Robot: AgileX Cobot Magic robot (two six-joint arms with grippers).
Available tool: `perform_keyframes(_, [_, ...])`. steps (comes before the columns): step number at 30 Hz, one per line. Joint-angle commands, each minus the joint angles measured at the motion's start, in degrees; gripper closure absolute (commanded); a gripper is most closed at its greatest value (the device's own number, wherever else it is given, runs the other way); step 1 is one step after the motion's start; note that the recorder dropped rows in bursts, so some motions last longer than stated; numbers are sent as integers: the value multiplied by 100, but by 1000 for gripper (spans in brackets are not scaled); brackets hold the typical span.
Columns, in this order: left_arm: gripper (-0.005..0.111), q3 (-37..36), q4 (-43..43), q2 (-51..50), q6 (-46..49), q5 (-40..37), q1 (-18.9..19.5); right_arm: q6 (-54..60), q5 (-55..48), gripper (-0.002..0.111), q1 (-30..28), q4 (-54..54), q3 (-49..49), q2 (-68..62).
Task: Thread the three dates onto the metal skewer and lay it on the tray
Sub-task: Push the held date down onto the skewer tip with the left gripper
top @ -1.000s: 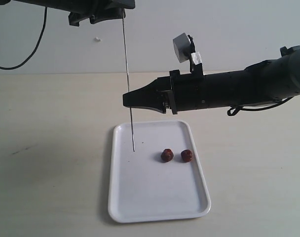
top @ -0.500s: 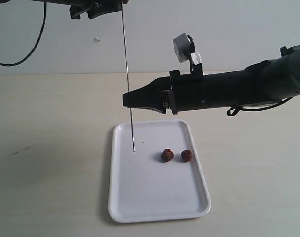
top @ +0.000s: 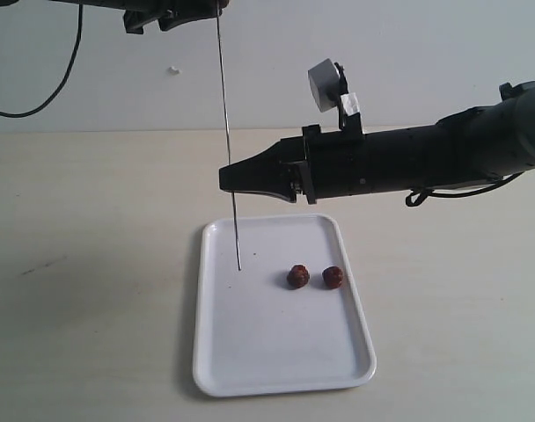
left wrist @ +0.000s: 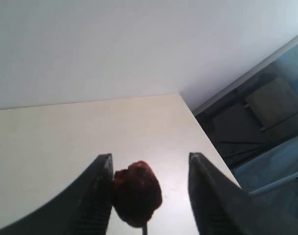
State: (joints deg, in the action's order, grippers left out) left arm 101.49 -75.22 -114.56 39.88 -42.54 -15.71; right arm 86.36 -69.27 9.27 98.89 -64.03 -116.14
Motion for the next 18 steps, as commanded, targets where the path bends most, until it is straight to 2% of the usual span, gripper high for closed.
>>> perform_keyframes(1, [62,-18,5,1,31,28,13,42,38,108,9,-104,-38,4])
perform_keyframes(15, [62,-18,278,1,0,-79,13,-100,135,108,9,-194,-38,4])
perform_keyframes(18, [65,-18,278,1,-11,-103,13,-100,201,108,9,-194,-38,4])
